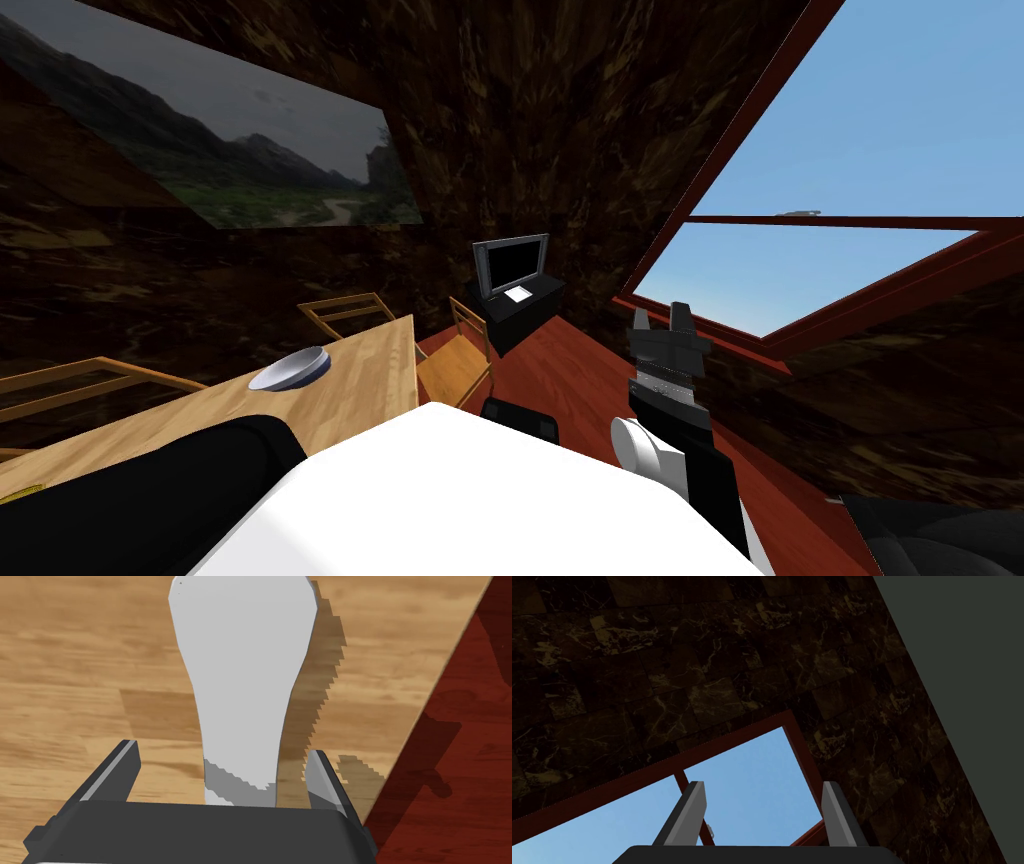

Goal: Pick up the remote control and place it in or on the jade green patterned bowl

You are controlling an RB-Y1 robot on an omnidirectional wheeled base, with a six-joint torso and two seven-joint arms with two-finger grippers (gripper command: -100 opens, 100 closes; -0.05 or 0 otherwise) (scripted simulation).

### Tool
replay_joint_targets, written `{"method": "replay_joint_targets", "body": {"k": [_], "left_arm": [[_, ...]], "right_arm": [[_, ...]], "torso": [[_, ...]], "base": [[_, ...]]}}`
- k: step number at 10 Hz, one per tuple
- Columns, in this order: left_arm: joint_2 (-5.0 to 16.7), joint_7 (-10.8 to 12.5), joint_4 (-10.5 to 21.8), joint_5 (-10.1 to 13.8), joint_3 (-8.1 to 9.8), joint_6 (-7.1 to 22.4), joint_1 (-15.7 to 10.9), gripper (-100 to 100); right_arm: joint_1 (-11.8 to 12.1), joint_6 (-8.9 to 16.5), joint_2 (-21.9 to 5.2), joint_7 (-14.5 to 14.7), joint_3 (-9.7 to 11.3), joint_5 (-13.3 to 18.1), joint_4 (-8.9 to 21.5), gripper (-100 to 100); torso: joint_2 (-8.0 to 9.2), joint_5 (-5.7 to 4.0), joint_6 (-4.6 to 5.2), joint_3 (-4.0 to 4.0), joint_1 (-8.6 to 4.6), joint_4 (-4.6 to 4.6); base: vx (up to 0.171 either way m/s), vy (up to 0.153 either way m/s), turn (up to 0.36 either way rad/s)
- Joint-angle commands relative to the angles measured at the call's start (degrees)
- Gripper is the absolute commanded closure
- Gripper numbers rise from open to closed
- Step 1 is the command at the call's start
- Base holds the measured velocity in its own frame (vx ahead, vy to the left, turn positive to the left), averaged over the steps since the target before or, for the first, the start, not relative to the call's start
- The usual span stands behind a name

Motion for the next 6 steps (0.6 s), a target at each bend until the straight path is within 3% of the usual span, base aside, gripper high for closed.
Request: {"method": "replay_joint_targets", "body": {"k": [1,2,5,6], "left_arm": [[0.00,0.00,0.00,0.00,0.00,0.00,0.00,0],[-1.68,-0.75,1.49,-0.77,-0.47,-0.17,-1.10,-100],[-5.06,-2.26,4.50,-2.27,-1.46,-0.50,-3.30,-100],[-4.37,-2.13,4.35,-1.63,-1.51,-0.53,-3.25,-100]], "right_arm": [[0.00,0.00,0.00,0.00,0.00,0.00,0.00,0],[-0.01,0.00,0.00,0.00,0.00,0.00,0.00,0],[-0.01,0.00,0.00,0.00,0.00,0.00,0.00,0],[-0.01,0.00,0.00,0.00,0.00,0.00,0.00,0]], "torso": [[0.00,0.00,0.00,0.00,0.00,0.00],[0.20,-0.02,-0.01,0.12,-0.08,0.05],[0.32,0.01,-0.01,0.20,0.02,0.08],[0.32,0.01,-0.01,0.20,0.03,0.09]], "base": [[0.012,0.006,0.000],[0.008,0.026,-0.003],[0.011,0.039,-0.006],[0.004,0.016,0.000]]}}
